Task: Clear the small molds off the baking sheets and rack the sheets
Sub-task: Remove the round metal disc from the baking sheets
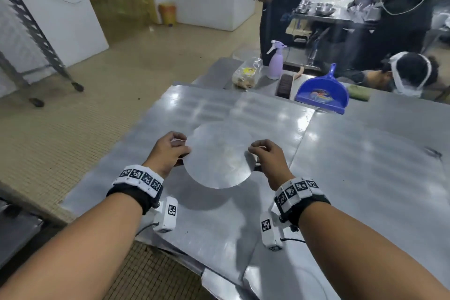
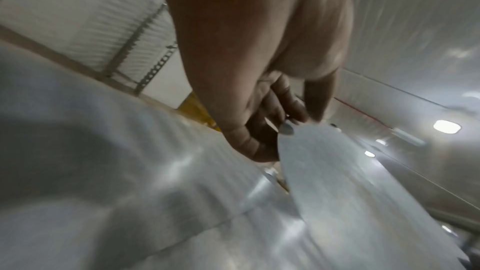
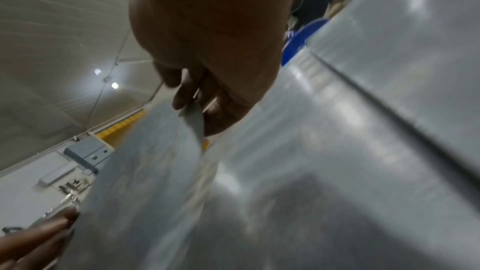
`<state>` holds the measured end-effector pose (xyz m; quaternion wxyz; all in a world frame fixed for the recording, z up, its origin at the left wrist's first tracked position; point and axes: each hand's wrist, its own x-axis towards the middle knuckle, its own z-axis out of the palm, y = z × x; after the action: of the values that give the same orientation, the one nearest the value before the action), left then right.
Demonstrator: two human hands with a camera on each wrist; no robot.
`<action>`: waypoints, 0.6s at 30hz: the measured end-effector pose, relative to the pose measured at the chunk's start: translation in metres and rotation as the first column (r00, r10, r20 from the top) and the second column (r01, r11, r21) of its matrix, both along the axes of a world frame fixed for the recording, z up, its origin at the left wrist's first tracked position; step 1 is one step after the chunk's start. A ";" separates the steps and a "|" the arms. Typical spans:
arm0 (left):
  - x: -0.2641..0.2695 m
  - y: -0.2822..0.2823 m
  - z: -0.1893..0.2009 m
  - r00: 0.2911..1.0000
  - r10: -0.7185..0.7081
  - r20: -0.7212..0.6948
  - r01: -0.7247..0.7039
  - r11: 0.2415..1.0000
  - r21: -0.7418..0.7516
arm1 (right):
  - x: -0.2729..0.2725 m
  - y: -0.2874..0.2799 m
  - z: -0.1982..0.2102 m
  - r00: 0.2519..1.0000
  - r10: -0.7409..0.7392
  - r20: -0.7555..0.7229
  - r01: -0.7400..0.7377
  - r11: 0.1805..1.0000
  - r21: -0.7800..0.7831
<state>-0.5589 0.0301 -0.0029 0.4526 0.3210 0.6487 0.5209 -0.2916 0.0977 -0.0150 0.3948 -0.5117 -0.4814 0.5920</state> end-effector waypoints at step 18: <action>0.430 0.034 0.022 0.782 -0.602 -0.161 0.608 0.794 -0.014 | 0.422 -0.094 0.014 0.846 -0.417 0.331 0.404 0.908 0.112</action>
<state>-0.1289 0.0646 0.0190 0.5366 0.5607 0.5349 0.3340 0.1309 0.0034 -0.0007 0.4306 -0.6913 -0.4343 0.3847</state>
